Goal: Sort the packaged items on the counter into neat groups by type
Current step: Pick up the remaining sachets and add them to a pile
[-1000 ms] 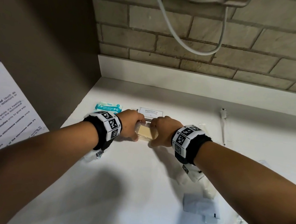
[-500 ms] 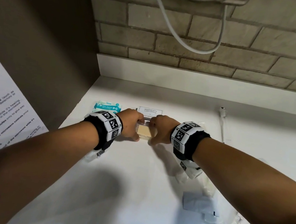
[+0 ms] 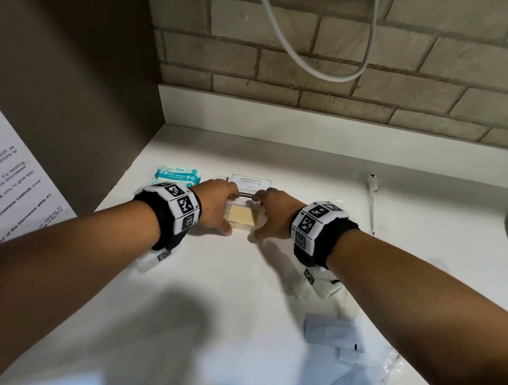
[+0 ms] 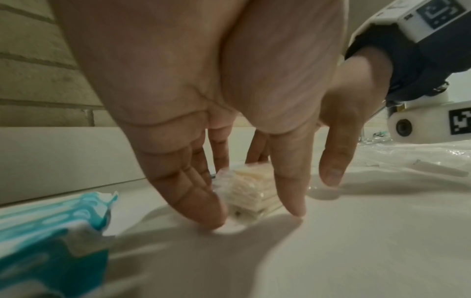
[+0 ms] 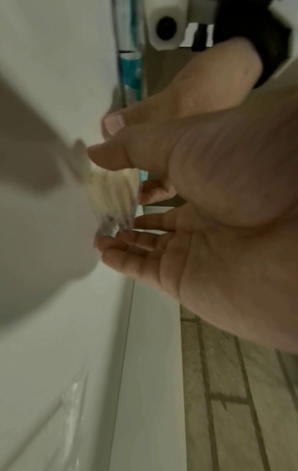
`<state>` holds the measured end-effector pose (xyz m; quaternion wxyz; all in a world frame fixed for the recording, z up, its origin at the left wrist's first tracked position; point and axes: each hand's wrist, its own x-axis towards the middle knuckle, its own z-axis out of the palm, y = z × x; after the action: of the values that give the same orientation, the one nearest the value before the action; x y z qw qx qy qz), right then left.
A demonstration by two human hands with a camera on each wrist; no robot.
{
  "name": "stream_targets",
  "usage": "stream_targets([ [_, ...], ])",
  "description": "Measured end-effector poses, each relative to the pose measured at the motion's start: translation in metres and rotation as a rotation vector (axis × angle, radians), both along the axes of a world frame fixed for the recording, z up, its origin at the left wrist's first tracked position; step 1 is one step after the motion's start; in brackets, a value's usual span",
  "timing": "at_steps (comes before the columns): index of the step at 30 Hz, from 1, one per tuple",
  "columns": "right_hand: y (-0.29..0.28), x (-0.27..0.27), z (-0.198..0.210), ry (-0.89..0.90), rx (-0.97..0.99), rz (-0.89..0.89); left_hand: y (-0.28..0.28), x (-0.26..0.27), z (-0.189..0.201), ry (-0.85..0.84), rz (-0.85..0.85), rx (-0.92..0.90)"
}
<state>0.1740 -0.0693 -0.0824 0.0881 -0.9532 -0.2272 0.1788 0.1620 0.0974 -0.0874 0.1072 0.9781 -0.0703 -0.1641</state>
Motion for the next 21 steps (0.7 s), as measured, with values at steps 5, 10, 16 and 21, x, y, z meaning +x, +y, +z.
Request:
stream_targets([
  [5,-0.063,-0.023,0.019,-0.075,0.147,-0.156,-0.004,-0.02,0.019,-0.098,-0.013,0.052],
  [10,-0.152,-0.045,0.03,-0.066,-0.062,-0.389,-0.063,-0.053,0.038,-0.102,-0.217,-0.143],
  [16,-0.226,-0.035,0.002,0.0,-0.325,-0.586,-0.149,-0.098,0.019,0.075,-0.479,-0.144],
  [21,-0.303,0.047,-0.114,0.082,-0.471,-0.535,-0.176,-0.105,0.001,0.048,-0.538,-0.078],
])
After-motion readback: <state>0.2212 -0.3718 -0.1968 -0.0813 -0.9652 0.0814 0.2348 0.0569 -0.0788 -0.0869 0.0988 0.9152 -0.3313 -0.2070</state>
